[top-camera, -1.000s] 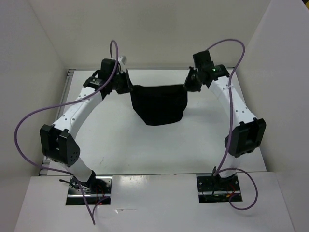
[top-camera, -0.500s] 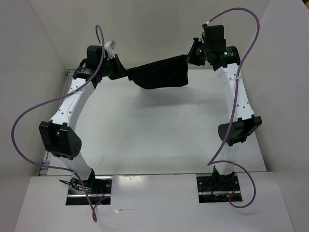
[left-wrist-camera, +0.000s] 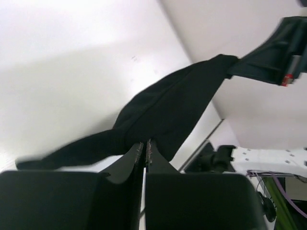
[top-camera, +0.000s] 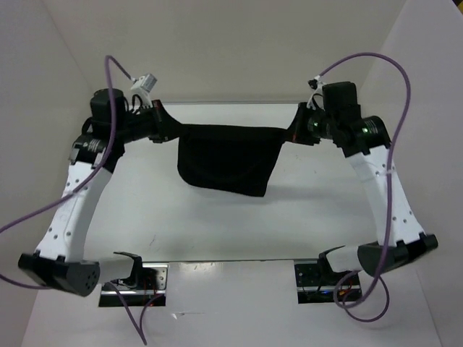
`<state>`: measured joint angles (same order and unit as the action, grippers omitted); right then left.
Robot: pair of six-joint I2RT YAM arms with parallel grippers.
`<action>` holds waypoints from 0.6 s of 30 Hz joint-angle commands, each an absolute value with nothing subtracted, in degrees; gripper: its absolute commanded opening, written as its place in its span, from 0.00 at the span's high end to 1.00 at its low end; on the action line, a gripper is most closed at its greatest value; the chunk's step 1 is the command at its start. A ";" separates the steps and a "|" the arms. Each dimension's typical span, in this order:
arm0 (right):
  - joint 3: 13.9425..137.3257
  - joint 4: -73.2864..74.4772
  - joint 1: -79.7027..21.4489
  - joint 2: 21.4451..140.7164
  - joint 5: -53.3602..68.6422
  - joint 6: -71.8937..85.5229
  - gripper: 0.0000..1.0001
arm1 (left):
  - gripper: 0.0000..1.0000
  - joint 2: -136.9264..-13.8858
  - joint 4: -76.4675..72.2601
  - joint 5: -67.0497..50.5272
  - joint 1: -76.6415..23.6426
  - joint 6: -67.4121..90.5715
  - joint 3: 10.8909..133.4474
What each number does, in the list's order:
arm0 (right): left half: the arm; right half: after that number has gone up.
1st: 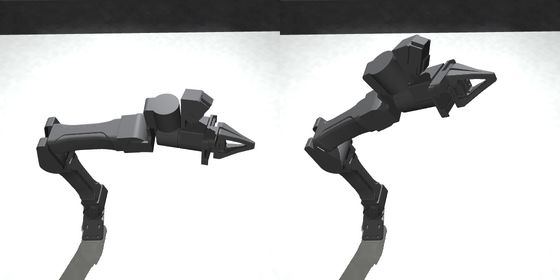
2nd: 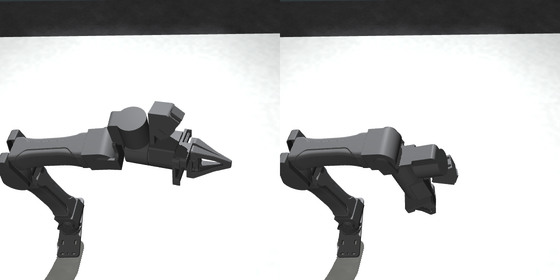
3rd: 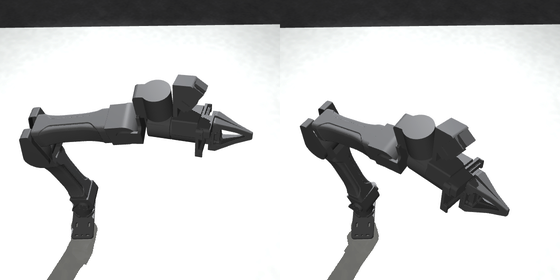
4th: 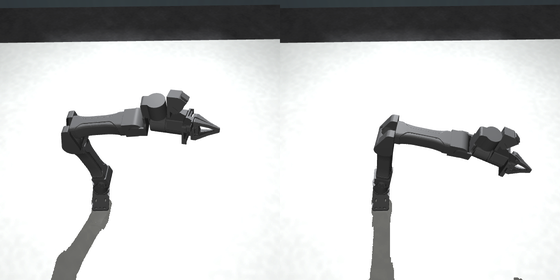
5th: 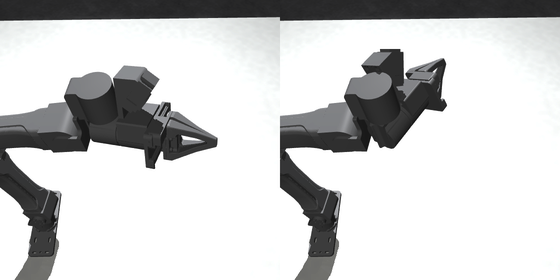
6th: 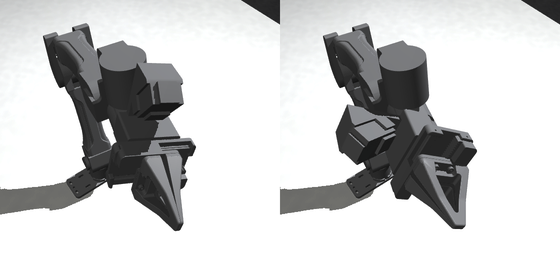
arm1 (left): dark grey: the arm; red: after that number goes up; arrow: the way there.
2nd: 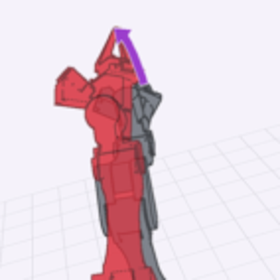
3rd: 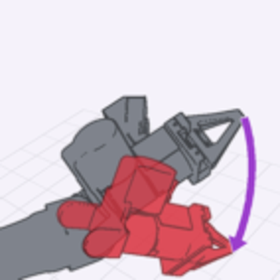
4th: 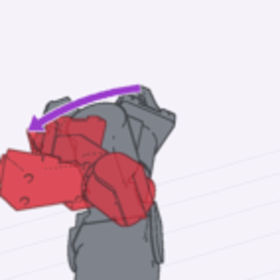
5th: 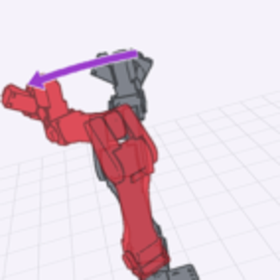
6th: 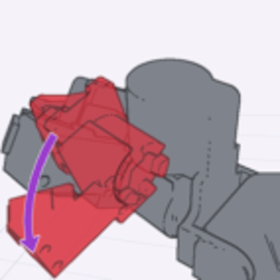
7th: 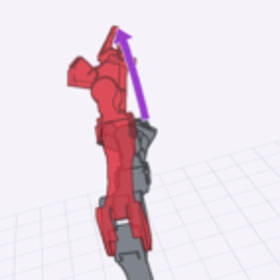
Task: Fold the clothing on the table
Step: Flatten the skirt out
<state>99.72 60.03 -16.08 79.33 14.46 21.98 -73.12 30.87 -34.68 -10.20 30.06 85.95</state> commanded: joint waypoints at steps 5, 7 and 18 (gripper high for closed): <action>91.51 53.55 -16.09 77.68 20.02 23.12 1.00 | 1.00 -71.26 32.17 -34.73 -8.70 32.26 81.67; 90.01 50.12 -15.39 83.54 22.23 23.99 1.00 | 1.00 -78.11 30.77 -31.39 -8.70 31.56 81.04; 111.67 42.61 -9.32 116.97 29.26 22.95 1.00 | 1.00 -118.28 27.25 -32.77 -7.03 29.00 108.69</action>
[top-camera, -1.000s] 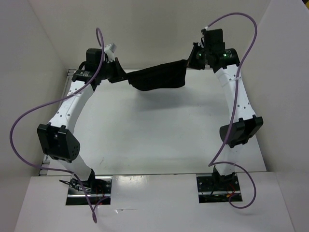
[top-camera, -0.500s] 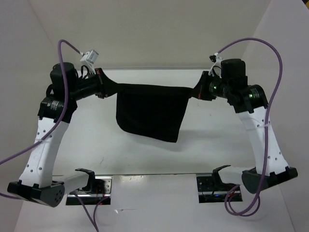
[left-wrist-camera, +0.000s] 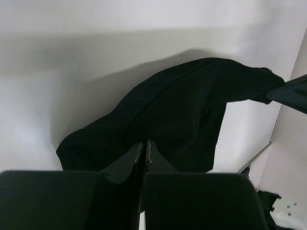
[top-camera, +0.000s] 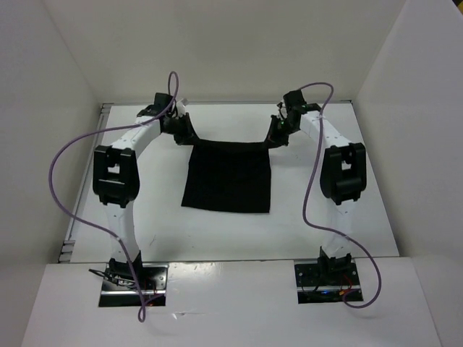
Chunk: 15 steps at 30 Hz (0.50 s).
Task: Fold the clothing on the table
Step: Flatten the skirt out, then fold the skirt
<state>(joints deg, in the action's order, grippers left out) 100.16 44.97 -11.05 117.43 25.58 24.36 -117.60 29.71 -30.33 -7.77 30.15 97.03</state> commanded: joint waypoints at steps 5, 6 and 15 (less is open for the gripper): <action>113.21 43.42 -8.79 118.75 29.79 22.94 1.00 | 1.00 -124.72 28.74 -36.12 -5.80 29.53 114.61; 112.51 43.42 -8.79 117.87 29.79 22.94 1.00 | 1.00 -124.72 28.22 -36.12 -5.80 29.53 113.74; 92.05 46.05 -8.79 107.76 31.73 21.62 1.00 | 1.00 -115.67 23.47 -36.65 -5.80 28.48 92.59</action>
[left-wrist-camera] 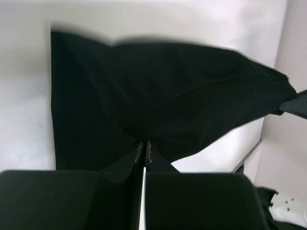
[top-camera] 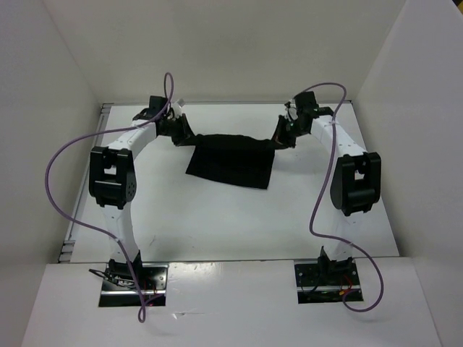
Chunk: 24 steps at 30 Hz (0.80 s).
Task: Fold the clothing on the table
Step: Fold the skirt
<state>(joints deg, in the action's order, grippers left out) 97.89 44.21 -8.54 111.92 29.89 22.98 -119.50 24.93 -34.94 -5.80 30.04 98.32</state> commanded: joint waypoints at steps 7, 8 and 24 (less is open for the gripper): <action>73.22 44.03 -11.07 102.92 32.87 21.62 1.00 | 1.00 -115.22 22.76 -33.84 -5.27 26.63 84.12; 72.26 44.03 -11.07 102.92 33.39 21.62 1.00 | 1.00 -115.22 22.76 -33.84 -5.27 26.11 84.11; 68.90 43.42 -15.73 105.64 30.76 22.85 0.89 | 0.59 -117.43 28.82 -29.09 -5.27 23.55 86.48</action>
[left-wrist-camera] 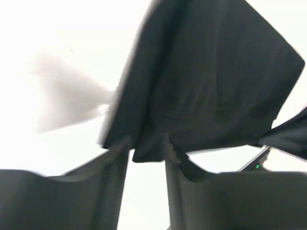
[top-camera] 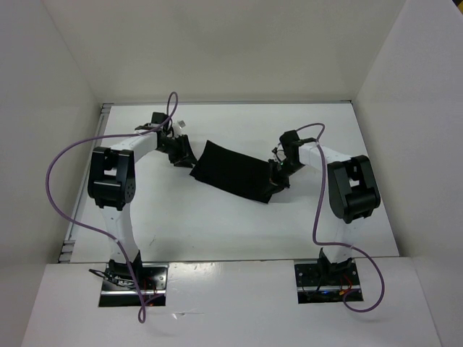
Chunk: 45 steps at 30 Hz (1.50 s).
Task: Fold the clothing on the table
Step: Fold the skirt
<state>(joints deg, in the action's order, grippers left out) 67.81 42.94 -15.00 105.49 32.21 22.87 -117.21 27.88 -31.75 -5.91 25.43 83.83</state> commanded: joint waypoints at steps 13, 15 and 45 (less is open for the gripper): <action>82.34 51.07 -16.79 98.42 16.61 29.53 0.76 | 0.85 -112.48 37.97 -22.49 -8.87 18.46 101.50; 82.88 47.13 -17.31 103.58 16.00 31.01 0.87 | 0.97 -119.40 36.32 -27.73 -10.53 18.46 104.83; 87.19 46.13 -15.56 112.24 6.42 22.60 0.47 | 0.99 -122.09 26.54 -20.04 -10.02 26.89 86.66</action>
<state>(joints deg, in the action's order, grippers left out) 86.15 44.27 -17.21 116.57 9.32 26.74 -123.72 23.92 -24.49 -10.20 27.44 88.12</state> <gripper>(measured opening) 0.495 0.010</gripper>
